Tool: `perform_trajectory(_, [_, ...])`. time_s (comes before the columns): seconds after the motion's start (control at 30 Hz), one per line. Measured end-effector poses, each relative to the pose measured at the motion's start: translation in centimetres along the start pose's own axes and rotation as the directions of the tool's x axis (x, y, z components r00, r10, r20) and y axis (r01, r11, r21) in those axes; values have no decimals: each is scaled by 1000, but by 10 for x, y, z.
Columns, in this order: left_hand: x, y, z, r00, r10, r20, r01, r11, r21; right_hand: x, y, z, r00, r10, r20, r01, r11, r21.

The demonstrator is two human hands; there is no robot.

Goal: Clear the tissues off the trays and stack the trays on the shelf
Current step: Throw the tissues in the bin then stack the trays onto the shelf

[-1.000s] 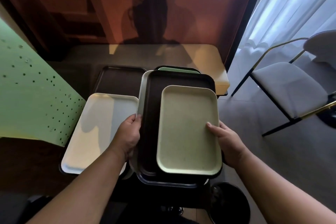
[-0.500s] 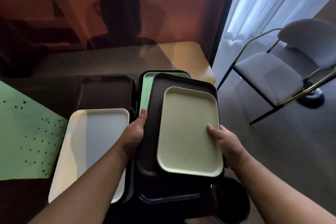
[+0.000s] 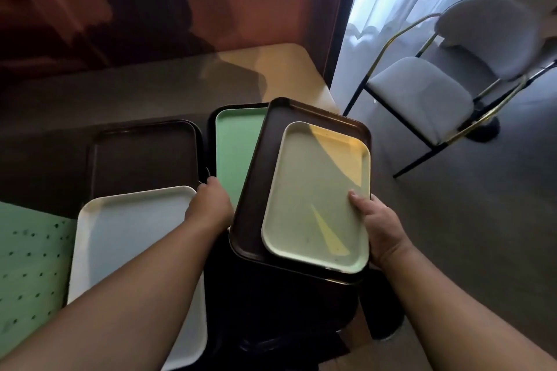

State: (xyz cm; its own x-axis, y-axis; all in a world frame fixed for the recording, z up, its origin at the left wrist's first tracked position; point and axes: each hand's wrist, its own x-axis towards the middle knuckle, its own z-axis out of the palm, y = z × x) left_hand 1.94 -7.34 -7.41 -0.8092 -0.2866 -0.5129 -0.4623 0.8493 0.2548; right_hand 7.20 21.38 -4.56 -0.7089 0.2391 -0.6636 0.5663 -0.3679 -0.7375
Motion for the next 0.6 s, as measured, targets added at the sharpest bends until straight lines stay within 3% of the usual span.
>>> perform_trajectory(0.17, [9, -4, 0, 997, -57, 54, 56, 998, 3, 0, 3, -3, 999, 3, -38, -4, 1000, -21])
perform_trajectory(0.27, [6, -7, -7, 992, -118, 44, 124, 974, -189, 0, -1, -2, 999, 12, -35, -13, 1000, -18])
perform_trajectory(0.4, [-7, -23, -17, 990, -139, 7, 114, 784, -610, -3, -10, 5, 1000, 6, 0, -6, 999, -32])
perform_trajectory(0.6, [-49, -33, -25, 986, -122, -111, -15, 603, -797, -8, -24, 17, 999, -6, 46, 7, 999, -39])
